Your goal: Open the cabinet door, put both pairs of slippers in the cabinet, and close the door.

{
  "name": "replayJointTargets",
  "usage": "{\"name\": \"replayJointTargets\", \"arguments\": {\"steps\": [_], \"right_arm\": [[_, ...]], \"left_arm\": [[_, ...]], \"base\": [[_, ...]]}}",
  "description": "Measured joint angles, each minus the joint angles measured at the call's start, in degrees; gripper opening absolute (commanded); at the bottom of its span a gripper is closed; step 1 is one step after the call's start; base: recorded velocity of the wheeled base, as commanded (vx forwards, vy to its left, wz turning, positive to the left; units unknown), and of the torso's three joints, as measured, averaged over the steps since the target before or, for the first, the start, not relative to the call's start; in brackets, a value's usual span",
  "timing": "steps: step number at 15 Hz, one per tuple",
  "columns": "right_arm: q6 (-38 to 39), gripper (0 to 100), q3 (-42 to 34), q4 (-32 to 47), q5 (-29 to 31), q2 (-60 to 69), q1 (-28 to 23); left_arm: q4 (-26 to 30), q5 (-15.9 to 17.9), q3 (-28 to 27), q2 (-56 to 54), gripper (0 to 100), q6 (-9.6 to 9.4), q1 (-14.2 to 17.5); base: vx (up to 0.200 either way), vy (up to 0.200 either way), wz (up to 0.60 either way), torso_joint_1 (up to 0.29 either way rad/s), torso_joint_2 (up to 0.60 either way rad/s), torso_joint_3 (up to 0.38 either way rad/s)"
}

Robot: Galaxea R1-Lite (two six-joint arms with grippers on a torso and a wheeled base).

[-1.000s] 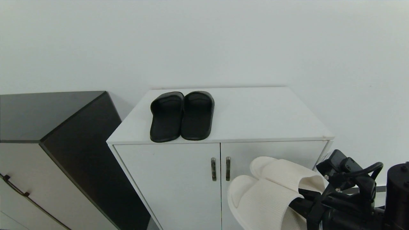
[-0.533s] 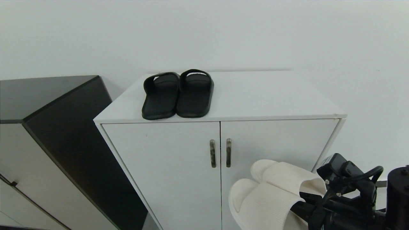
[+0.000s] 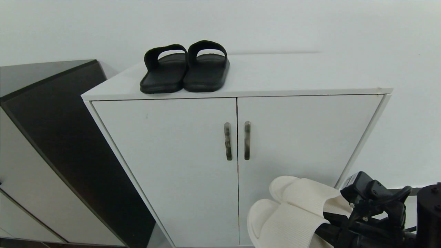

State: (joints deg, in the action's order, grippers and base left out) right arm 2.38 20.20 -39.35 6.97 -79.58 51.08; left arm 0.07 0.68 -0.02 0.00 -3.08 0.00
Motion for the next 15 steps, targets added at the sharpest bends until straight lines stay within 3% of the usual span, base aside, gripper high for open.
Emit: {"name": "replayJointTargets", "arguments": {"steps": [1,2,5,8,10,11,13,15], "right_arm": [[0.0,0,0.0,0.0,-0.2,0.0,0.0],[0.0,0,0.0,0.0,-0.4,0.0,0.0],[0.0,0,-0.1,0.0,-0.5,0.1,0.0],[-0.1,0,-0.3,0.0,-0.5,0.2,0.1],[-0.1,0,-0.3,0.0,-0.6,0.2,0.4],[0.0,0,-0.4,0.0,-0.6,0.2,0.5],[0.0,0,-0.4,0.0,-0.5,0.3,0.7],[-0.5,0,-0.4,0.0,-0.5,0.4,0.8]], "left_arm": [[-0.1,1.3,-0.4,0.0,100,-0.61,0.0],[-0.2,2.2,-1.7,0.2,100,-0.06,0.0],[0.2,7.6,-9.0,5.2,100,4.67,-0.1],[-3.3,18.7,-12.6,18.0,100,6.47,-0.4],[-6.8,25.7,-14.6,27.5,100,6.61,-2.1],[-8.5,27.4,-15.9,32.5,100,6.58,-4.6],[-13.1,27.7,-18.4,41.0,100,6.8,-12.9],[-22.1,23.1,-20.4,49.5,100,8.89,-22.1]], "base": [[0.0,0.0,0.0,-0.085,0.45,0.354],[0.0,0.0,0.0,-0.066,0.44,0.373],[0.0,0.0,0.0,-0.038,0.44,0.393],[0.0,0.0,0.0,-0.007,0.21,0.206],[0.0,0.0,0.0,0.001,0.03,0.023],[0.0,0.0,0.0,0.0,0.0,0.0],[0.0,0.0,0.0,0.0,0.0,0.0],[0.0,0.0,0.0,0.0,0.0,0.0]]}}
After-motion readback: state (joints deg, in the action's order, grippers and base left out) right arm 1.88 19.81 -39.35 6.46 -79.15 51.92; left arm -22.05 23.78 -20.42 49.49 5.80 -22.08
